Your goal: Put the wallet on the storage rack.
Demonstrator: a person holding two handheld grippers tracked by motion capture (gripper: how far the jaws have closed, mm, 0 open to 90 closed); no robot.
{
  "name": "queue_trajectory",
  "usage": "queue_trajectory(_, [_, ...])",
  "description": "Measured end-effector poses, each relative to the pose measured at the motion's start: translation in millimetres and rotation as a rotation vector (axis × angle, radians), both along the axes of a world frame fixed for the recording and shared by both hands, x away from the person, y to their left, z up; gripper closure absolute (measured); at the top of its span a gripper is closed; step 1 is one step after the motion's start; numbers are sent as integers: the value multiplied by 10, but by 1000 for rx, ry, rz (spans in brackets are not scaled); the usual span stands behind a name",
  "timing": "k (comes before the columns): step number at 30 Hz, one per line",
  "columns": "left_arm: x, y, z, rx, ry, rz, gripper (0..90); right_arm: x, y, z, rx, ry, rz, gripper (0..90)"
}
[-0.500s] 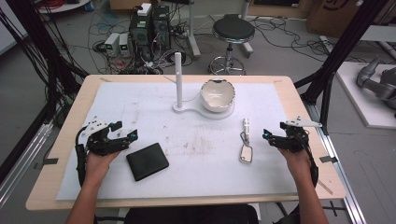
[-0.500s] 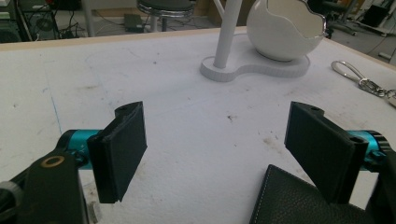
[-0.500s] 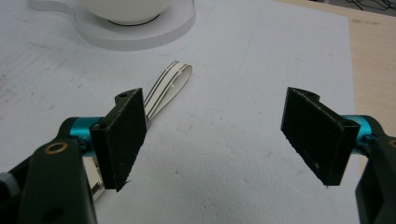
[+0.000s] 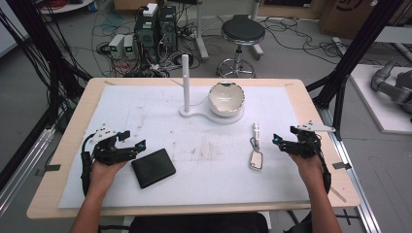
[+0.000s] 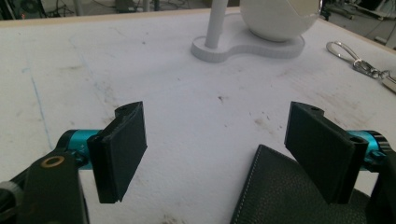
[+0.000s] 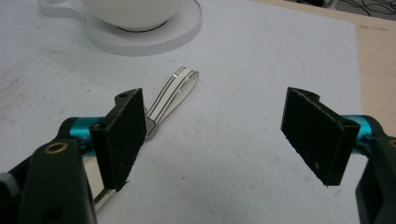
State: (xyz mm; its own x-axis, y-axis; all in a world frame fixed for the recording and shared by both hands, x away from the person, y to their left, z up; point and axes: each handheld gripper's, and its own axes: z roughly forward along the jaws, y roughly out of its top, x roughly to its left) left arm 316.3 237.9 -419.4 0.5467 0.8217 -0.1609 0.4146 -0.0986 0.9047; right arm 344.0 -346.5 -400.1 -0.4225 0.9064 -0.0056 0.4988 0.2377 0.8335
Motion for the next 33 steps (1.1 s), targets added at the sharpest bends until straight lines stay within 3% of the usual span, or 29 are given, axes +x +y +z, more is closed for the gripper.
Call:
queue_trajectory(4, [17,-41,-47,12,40,-2,208,-21,15,-8,8,-1,15,227])
queue_trajectory(8, [82,-106,-110,55,110,-11,207,-35,-9,-34,6,6,22,227])
queue_trajectory(11, [93,-150,-127,86,152,-59,217,-38,-21,-36,10,11,18,227])
queue_trajectory(16, [16,-147,-146,108,181,-131,285,-38,8,-30,0,10,18,228])
queue_trajectory(20, [-21,-162,-208,170,222,-180,357,-50,45,-19,-9,8,27,228])
queue_trajectory(24, [-20,-175,-216,165,233,-213,498,-55,46,-7,-7,4,21,228])
queue_trajectory(25, [-38,-207,-208,184,228,-221,510,-60,40,-6,-4,8,17,228])
queue_trajectory(29, [-30,-189,-222,146,260,-202,528,-46,31,-9,-3,8,15,228])
queue_trajectory(32, [-18,-167,-220,127,271,-178,617,-39,46,-15,-4,10,21,228])
queue_trajectory(33, [-2,-133,-236,100,271,-184,630,-37,49,-17,-7,12,24,229])
